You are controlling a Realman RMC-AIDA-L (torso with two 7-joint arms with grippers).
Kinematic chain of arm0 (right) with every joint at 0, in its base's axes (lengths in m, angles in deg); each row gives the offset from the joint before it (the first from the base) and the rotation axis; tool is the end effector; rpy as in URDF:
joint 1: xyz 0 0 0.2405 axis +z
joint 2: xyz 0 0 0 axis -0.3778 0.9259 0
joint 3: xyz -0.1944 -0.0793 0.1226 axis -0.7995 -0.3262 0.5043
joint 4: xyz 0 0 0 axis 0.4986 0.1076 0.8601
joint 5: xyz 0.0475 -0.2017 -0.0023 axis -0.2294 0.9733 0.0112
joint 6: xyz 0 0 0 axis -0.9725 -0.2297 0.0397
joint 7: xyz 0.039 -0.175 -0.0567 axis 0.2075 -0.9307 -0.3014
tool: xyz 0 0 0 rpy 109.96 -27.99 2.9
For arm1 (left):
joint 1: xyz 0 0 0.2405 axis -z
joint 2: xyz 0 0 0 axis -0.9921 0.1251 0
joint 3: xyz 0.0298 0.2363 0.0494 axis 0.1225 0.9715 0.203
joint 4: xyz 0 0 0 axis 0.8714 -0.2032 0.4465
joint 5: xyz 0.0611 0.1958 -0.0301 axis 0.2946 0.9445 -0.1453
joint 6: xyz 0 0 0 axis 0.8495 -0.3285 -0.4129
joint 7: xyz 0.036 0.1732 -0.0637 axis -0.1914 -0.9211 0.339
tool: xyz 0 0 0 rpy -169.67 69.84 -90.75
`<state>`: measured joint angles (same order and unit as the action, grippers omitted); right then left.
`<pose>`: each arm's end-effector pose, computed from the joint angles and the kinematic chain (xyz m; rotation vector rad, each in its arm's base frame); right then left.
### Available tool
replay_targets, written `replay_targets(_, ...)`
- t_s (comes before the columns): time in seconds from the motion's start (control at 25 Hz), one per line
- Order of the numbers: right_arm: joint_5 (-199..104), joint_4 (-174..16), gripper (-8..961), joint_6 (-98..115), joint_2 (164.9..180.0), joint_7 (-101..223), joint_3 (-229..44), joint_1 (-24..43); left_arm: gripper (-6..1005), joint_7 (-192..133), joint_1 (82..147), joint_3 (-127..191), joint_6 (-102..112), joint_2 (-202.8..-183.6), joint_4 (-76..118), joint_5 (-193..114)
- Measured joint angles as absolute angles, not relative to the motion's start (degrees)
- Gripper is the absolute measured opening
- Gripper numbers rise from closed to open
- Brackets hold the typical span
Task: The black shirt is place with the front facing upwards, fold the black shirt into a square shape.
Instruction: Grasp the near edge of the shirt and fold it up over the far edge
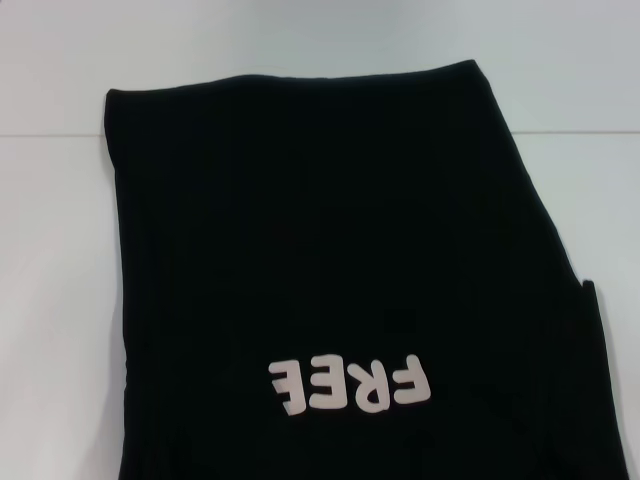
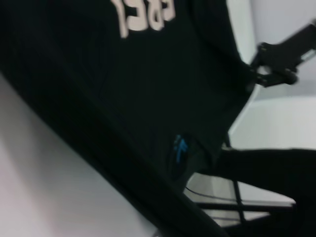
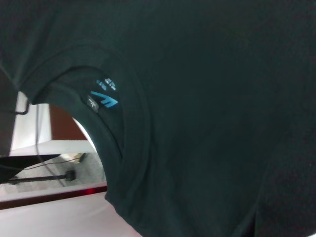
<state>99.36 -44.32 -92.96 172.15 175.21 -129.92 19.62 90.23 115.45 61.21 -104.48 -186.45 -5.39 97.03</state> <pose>0.2890 0.2730 -0.0001 2.5527 -1.3050 0.5632 -0.2880 0.2241 0.0093 2.2275 1.6300 0.0364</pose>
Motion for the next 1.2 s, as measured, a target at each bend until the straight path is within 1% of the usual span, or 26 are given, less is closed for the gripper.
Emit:
replay_targets(0.08,99.32,-45.04,55,-92.01,172.81,174.95,-129.64,19.39,76,88.84,115.85,60.59,-104.38,-186.46,-4.51,96.75)
replay_targets(0.16,98.75,-45.46,55,-91.21,172.92,175.02,-128.20,19.41,76,88.73,116.64,58.35,-103.84,-186.37,-4.61,96.38)
replay_targets(0.24,97.77,-45.26,55,-90.47,172.65,175.90,-124.97,19.69,75,89.52,117.72,54.79,-102.98,-185.98,-4.84,96.13)
replay_targets(0.28,97.23,-44.95,56,-90.06,172.35,176.84,-122.90,19.81,75,90.46,118.21,52.38,-102.20,-185.74,-4.92,95.99)
replay_targets(0.36,95.68,-44.34,56,-87.88,171.22,179.50,-118.21,19.95,75,93.09,119.35,46.90,-99.51,-185.04,-5.22,95.64)
replay_targets(0.52,89.00,-44.58,56,-80.90,168.24,183.11,-110.99,19.74,76,97.06,121.22,38.30,-89.80,-184.14,-5.39,94.08)
replay_targets(0.6,84.31,-44.85,56,-76.61,167.65,184.00,-109.34,19.52,76,97.45,121.74,36.50,-84.00,-184.13,-5.12,91.64)
replay_targets(0.64,81.86,-44.98,57,-74.27,167.71,184.24,-108.98,19.42,76,97.42,121.90,35.99,-81.04,-184.39,-4.90,89.86)
replay_targets(0.76,76.32,-45.76,57,-68.04,168.77,183.63,-108.87,19.34,74,96.01,122.07,35.75,-74.21,-185.92,-4.51,84.15)
replay_targets(0.92,71.67,-47.20,57,-59.39,171.35,181.22,-109.17,19.35,66,91.80,121.79,35.35,-67.09,-189.01,-4.09,77.11)
replay_targets(1.0,69.77,-47.60,56,-56.07,172.37,179.88,-109.20,19.32,65,90.07,121.54,35.44,-64.65,-190.16,-4.08,74.62)
replay_targets(1.08,68.26,-47.80,56,-53.72,173.30,178.17,-109.40,19.37,65,88.50,121.43,35.61,-62.82,-191.09,-4.07,73.07)
replay_targets(1.2,67.41,-47.88,56,-50.19,174.30,175.85,-109.43,19.83,64,86.38,121.66,35.40,-60.86,-192.12,-4.05,72.33)
